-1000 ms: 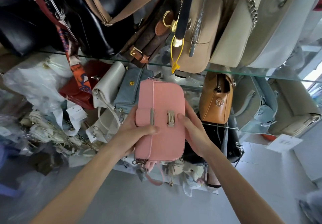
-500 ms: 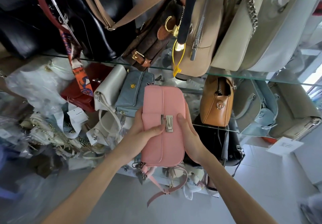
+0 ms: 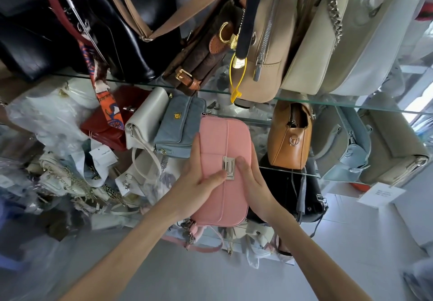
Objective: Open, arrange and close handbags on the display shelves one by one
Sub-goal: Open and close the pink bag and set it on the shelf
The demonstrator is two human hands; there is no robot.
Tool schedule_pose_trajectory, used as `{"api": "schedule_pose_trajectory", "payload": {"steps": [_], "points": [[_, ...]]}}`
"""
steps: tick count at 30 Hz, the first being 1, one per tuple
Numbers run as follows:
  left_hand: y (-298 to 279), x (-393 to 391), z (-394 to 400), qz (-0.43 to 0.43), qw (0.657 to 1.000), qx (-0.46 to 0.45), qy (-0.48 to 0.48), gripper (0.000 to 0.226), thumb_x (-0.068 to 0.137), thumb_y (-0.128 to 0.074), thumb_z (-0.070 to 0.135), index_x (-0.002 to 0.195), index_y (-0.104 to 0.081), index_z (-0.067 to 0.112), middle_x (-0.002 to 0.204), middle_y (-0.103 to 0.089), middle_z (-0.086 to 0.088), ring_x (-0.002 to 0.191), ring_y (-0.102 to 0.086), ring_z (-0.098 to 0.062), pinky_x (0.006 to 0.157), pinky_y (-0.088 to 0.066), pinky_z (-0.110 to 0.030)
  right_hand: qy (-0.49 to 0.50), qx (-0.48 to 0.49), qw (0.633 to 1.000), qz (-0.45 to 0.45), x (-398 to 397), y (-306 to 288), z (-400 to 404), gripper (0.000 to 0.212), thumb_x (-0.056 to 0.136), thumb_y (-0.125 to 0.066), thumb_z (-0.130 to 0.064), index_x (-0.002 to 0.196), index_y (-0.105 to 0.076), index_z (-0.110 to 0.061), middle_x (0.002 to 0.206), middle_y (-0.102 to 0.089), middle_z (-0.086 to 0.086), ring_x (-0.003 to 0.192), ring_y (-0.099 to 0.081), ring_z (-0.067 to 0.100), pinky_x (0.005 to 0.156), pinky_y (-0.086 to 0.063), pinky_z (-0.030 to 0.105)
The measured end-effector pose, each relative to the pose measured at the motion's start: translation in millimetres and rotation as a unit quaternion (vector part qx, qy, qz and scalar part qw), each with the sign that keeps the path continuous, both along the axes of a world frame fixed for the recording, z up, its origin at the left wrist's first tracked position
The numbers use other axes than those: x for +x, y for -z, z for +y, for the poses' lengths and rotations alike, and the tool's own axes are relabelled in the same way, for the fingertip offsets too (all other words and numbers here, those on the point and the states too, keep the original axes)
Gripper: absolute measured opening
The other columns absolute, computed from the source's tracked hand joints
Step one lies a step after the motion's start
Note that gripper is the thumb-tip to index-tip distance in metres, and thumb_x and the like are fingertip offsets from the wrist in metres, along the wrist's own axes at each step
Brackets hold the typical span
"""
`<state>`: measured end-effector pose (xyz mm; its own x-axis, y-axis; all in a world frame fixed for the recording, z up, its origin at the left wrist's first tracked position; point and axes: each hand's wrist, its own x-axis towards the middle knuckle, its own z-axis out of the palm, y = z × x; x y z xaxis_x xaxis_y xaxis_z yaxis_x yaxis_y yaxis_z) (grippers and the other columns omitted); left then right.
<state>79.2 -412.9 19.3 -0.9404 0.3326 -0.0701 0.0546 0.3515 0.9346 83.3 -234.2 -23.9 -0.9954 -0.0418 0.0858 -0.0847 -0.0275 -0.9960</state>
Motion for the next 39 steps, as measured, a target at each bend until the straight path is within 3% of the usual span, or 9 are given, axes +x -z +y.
{"api": "schedule_pose_trajectory", "payload": {"steps": [5,8,15,18,25,29,32,35,39], "points": [[0,1,0,-0.012,0.997,0.068,-0.017,0.083,0.098,-0.068,0.036,0.144,-0.007,0.069,0.139,-0.052,0.031,0.117,-0.059,0.01,0.093,-0.052,-0.019,-0.016,-0.023,0.999,-0.02,0,-5,4,0.056,0.105,-0.044,-0.055,0.157,-0.022,-0.05,0.15,-0.052,-0.007,0.133,-0.056,0.011,0.109,-0.051,0.045],[-1,0,-5,-0.013,0.993,0.111,-0.024,0.085,0.096,-0.069,0.023,0.15,-0.015,0.061,0.124,-0.06,0.039,0.114,-0.063,0.008,0.084,-0.056,-0.017,-0.026,-0.044,0.999,-0.017,2,-10,6,0.053,0.107,-0.042,-0.047,0.157,-0.024,-0.049,0.151,-0.052,-0.005,0.134,-0.057,0.015,0.106,-0.053,0.043],[-11,0,-2,-0.013,0.992,0.119,-0.036,0.098,0.085,-0.075,0.04,0.154,-0.01,0.064,0.143,-0.055,0.029,0.124,-0.06,0.002,0.108,-0.05,-0.041,-0.023,-0.027,0.999,-0.001,-1,-12,6,0.063,0.101,-0.042,-0.06,0.158,-0.015,-0.053,0.156,-0.044,-0.01,0.134,-0.054,0.006,0.105,-0.054,0.035],[-12,2,1,0.004,0.995,0.1,-0.029,0.096,0.095,-0.071,0.035,0.155,-0.002,0.062,0.144,-0.052,0.029,0.123,-0.059,0.007,0.109,-0.048,-0.038,-0.02,-0.016,1.0,-0.007,-2,-9,6,0.07,0.097,-0.04,-0.064,0.159,-0.01,-0.053,0.158,-0.041,-0.012,0.132,-0.053,-0.001,0.101,-0.054,0.027],[-9,-2,-4,0.013,0.999,0.037,0.019,0.097,0.097,-0.068,0.043,0.154,0.008,0.061,0.15,-0.042,0.033,0.129,-0.052,0.009,0.11,-0.044,-0.032,-0.009,-0.017,1.0,0.007,1,-4,0,0.065,0.102,-0.04,-0.058,0.159,-0.01,-0.05,0.155,-0.044,-0.013,0.136,-0.051,0.004,0.112,-0.049,0.04],[-13,-7,-7,-0.026,0.998,0.059,-0.003,0.093,0.088,-0.077,0.034,0.147,-0.011,0.063,0.128,-0.054,0.04,0.111,-0.062,0.012,0.089,-0.053,-0.02,-0.042,-0.024,0.999,-0.001,3,-10,5,0.053,0.107,-0.046,-0.044,0.153,-0.022,-0.051,0.148,-0.052,-0.01,0.132,-0.056,0.008,0.1,-0.055,0.032],[-13,-18,-13,-0.037,0.999,0.027,-0.018,0.09,0.065,-0.091,0.029,0.133,-0.039,0.055,0.112,-0.071,0.029,0.104,-0.071,0.001,0.077,-0.059,-0.021,-0.07,-0.023,0.997,-0.034,0,-14,16,0.056,0.101,-0.064,-0.028,0.15,-0.037,-0.036,0.136,-0.063,-0.007,0.124,-0.062,0.011,0.09,-0.056,0.026],[-19,-26,-24,-0.038,0.997,-0.063,0.014,0.089,0.05,-0.102,0.033,0.126,-0.058,0.045,0.113,-0.075,0.02,0.106,-0.072,-0.009,0.089,-0.059,-0.035,-0.106,0.003,0.992,-0.067,-8,-19,28,0.073,0.081,-0.079,-0.026,0.146,-0.046,-0.022,0.128,-0.07,0.0,0.118,-0.068,0.02,0.087,-0.059,0.033],[-25,-33,-35,-0.031,0.99,-0.119,0.067,0.083,0.061,-0.099,0.031,0.128,-0.055,0.051,0.119,-0.069,0.028,0.112,-0.064,0.005,0.1,-0.051,-0.032,-0.078,0.063,0.995,-0.011,-10,-29,33,0.08,0.069,-0.092,-0.013,0.137,-0.053,-0.029,0.12,-0.072,-0.005,0.11,-0.071,0.016,0.081,-0.062,0.036]]}}
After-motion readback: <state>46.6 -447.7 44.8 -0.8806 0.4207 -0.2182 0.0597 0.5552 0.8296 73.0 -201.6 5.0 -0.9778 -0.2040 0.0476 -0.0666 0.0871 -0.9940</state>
